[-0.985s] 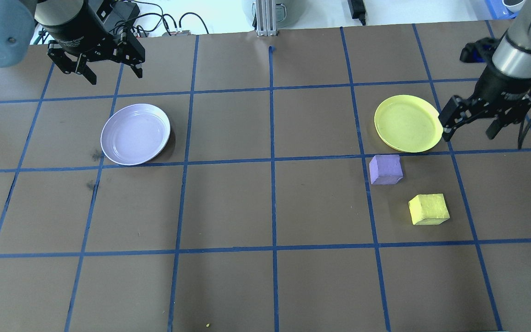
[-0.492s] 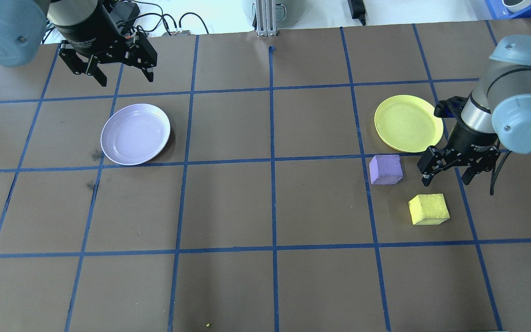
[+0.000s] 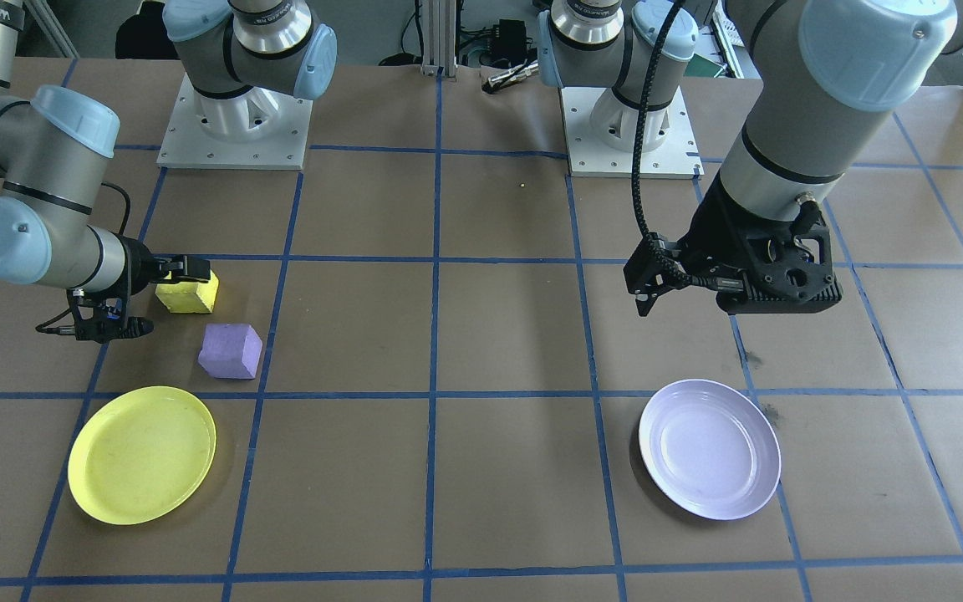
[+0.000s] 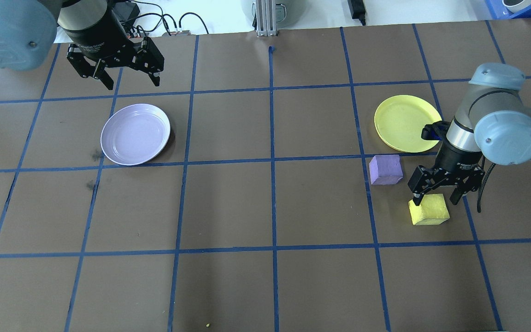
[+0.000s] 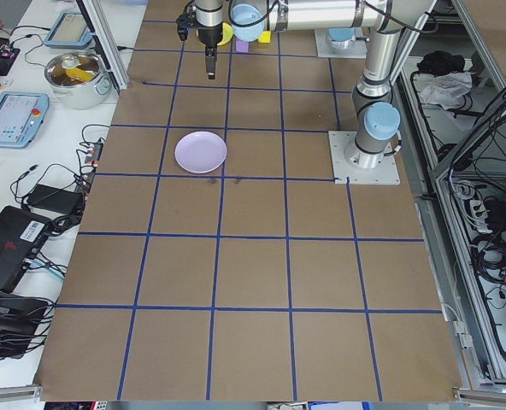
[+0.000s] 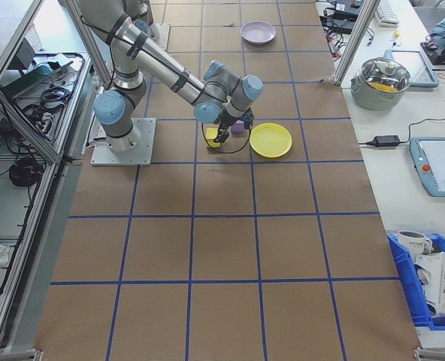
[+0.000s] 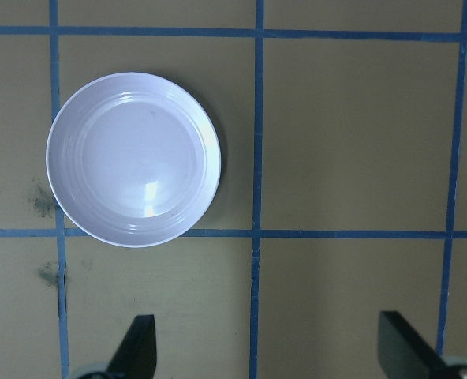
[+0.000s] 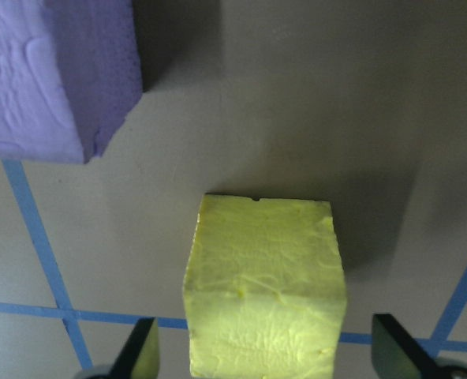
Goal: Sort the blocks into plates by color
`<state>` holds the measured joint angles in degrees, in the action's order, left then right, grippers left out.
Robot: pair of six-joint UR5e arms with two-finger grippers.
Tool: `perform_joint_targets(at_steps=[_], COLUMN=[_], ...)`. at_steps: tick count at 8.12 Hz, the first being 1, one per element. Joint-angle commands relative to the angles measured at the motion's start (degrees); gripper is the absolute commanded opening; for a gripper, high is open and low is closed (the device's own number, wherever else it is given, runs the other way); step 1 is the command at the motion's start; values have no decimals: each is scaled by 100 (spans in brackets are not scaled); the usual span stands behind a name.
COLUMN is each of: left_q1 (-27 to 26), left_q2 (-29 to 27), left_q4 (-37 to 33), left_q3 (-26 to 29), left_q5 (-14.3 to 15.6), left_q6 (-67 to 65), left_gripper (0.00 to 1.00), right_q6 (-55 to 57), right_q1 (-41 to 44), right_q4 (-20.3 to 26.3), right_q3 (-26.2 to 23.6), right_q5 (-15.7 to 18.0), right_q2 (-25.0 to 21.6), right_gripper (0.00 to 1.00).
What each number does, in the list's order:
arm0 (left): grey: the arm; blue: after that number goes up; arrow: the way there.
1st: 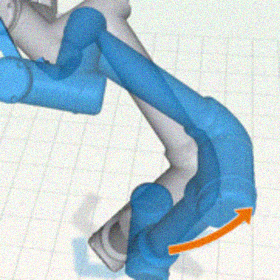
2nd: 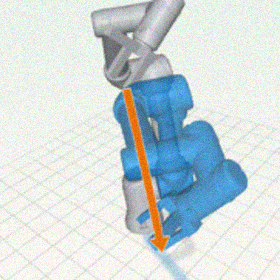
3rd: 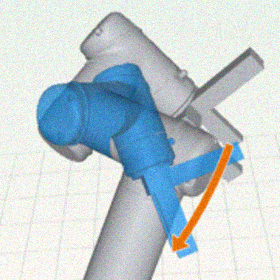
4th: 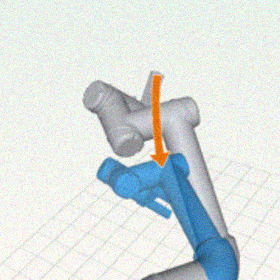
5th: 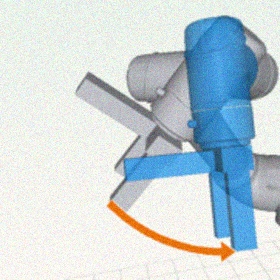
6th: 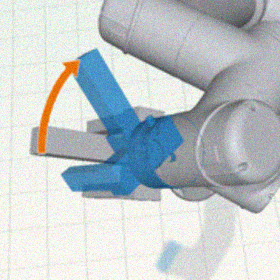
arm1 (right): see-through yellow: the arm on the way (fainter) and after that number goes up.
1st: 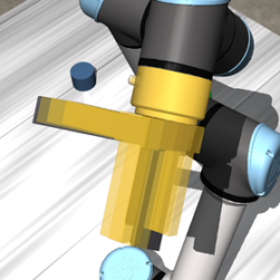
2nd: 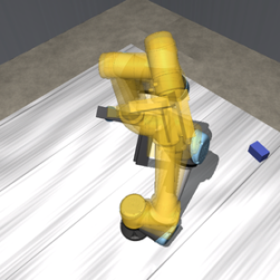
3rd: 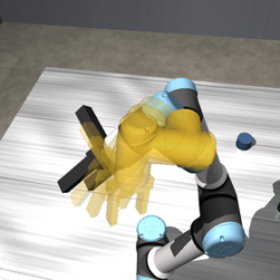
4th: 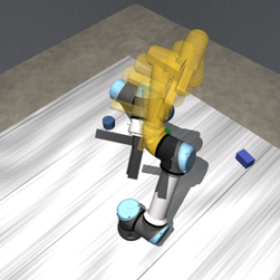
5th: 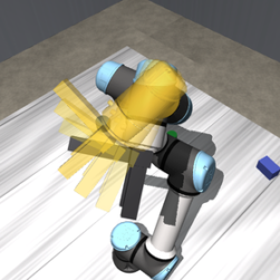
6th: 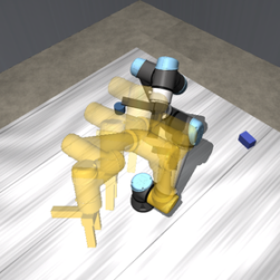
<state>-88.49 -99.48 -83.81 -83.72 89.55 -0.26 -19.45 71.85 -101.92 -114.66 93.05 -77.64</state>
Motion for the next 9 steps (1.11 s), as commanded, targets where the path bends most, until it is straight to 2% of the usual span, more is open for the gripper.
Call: perform_joint_targets(at_steps=[1,2,3,4,5,7,9], left_q1=[-2,7,7,7,7,7,7], left_q2=[-36,7,-10,-10,-1,25,25], left_q4=[49,49,49,58,49,49,49], left_q3=[-4,-4,-4,14,14,5,5], left_q5=[10,53,219,308,352,344,353], left_q6=[0,9,0,0,0,-9,-9], left_gripper=[100,100,100,100,100,100,100], right_q6=[3,3,11,64,169,213,310], right_q1=[4,4,4,4,13,30,126], right_q4=[-134,-152,-153,-144,-144,730,788], right_q3=[-144,-144,-135,-66,127,1239,2120], right_q5=[20,63,142,152,160,73,-15], right_q2=[265,258,232,205,170,187,641], right_gripper=[77,54,36,32,33,35,38])
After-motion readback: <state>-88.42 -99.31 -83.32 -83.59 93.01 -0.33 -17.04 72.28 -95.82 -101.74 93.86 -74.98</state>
